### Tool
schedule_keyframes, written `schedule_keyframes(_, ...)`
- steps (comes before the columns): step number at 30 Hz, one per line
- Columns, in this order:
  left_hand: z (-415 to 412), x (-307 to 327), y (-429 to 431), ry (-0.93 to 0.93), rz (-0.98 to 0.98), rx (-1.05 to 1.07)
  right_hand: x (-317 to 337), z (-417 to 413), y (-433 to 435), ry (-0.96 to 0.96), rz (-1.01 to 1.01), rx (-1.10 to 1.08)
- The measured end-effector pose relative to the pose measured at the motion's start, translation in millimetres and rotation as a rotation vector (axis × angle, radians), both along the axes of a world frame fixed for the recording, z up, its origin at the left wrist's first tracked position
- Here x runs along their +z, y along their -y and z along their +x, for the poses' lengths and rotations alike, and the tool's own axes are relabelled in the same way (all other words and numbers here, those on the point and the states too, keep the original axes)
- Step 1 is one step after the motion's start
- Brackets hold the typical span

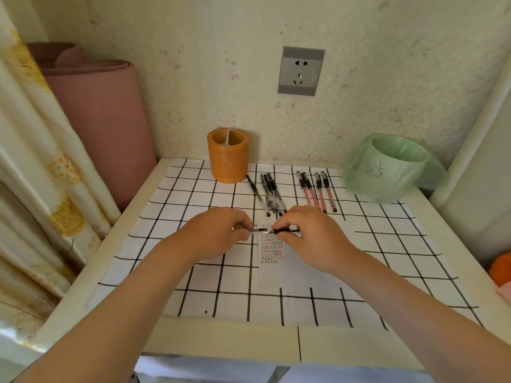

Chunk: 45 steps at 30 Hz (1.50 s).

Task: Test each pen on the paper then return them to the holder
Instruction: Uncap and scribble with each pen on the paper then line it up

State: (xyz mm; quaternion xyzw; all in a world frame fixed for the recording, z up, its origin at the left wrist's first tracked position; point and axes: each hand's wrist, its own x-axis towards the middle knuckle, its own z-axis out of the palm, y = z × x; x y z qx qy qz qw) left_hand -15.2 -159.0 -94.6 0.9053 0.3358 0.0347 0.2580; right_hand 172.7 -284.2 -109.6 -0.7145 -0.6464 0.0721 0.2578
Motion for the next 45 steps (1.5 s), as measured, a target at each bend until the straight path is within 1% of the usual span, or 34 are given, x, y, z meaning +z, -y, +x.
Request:
schedule_keyframes(5,1.8,-0.3,1.6,-0.006,-0.012,-0.033,-1.4,-3.8,-1.4,0.043,0.007,0.029)
schedule_keyframes(9,2.8,0.6,6.4,-0.023,-0.094,-0.057,0.2,-10.2,0.5,0.070,-0.005,0.101)
schedule_keyframes(10,3.5,1.5,8.4,-0.016,-0.132,-0.065,1.1,-12.1,2.6,0.103,-0.012,0.117)
schedule_keyframes(12,4.4,3.7,14.3,0.008,-0.240,-0.077,2.9,-15.9,6.0,0.239,-0.022,0.128)
schedule_keyframes(14,6.5,5.9,19.8,0.047,-0.329,-0.089,4.1,-19.2,6.9,0.378,-0.014,0.088)
schedule_keyframes(16,8.7,8.2,25.7,0.075,-0.400,-0.110,5.6,-22.4,4.7,0.456,-0.017,0.065)
schedule_keyframes(20,10.5,10.6,32.4,0.076,-0.504,-0.105,5.4,-27.3,4.0,0.445,0.008,0.041)
schedule_keyframes(24,10.6,9.4,31.0,0.067,-0.546,-0.072,2.9,-31.1,3.9,0.406,0.015,0.020)
schedule_keyframes(27,11.5,11.1,26.1,0.068,-0.470,-0.036,2.7,-26.8,0.5,0.368,0.010,0.044)
schedule_keyframes(29,10.0,12.0,20.3,0.087,-0.357,0.013,2.0,-20.9,-0.5,0.270,-0.036,0.066)
schedule_keyframes(31,8.0,12.2,11.7,0.140,-0.269,0.096,-0.8,-15.0,-1.9,0.147,-0.020,0.085)
schedule_keyframes(34,3.3,13.1,-2.8,0.241,-0.181,0.260,-5.5,-4.8,-6.9,0.106,-0.012,0.073)
schedule_keyframes(36,1.0,14.6,-11.0,0.327,-0.156,0.340,-5.2,-0.7,-10.0,0.083,-0.018,0.042)
schedule_keyframes(39,-0.5,14.9,-16.5,0.443,-0.174,0.417,-2.2,0.5,-16.7,0.083,-0.051,-0.024)
schedule_keyframes(41,-1.9,11.7,-18.9,0.428,-0.132,0.426,1.4,0.5,-23.6,0.058,-0.054,-0.108)
schedule_keyframes(42,-3.5,9.5,-20.7,0.382,-0.081,0.421,3.2,2.0,-28.4,0.022,-0.046,-0.153)
schedule_keyframes(45,-11.2,2.9,-24.7,0.163,0.063,0.368,8.7,12.4,-45.9,-0.173,-0.020,-0.320)
